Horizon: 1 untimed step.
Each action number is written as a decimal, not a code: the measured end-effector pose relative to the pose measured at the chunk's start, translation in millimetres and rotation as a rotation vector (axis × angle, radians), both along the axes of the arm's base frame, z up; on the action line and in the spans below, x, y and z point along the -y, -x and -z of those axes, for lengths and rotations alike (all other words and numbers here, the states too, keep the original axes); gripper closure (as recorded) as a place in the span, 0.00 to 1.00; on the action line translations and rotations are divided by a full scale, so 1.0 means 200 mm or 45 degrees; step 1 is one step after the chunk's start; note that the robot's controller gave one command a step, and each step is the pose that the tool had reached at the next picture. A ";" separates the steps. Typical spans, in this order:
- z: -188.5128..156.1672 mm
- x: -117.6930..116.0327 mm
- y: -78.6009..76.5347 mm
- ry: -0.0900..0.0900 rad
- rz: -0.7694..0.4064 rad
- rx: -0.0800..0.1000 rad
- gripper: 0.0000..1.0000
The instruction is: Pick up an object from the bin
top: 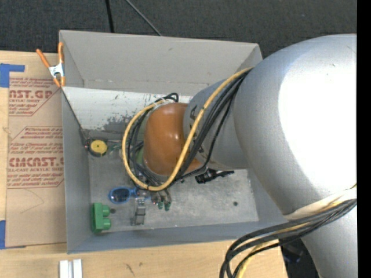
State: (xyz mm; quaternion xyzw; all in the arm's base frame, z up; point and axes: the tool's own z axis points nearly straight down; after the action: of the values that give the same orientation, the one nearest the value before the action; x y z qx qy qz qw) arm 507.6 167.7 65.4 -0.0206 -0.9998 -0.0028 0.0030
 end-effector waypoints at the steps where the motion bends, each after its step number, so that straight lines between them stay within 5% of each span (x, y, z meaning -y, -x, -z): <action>1: 0.00 0.00 0.00 -0.001 0.000 0.000 1.00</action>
Offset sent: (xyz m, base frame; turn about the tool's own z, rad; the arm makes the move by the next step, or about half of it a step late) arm 0.0000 0.0000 0.0000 0.0000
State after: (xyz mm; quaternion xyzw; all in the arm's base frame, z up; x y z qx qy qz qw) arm 507.7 168.0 65.7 -0.0206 -0.9998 -0.0031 0.0028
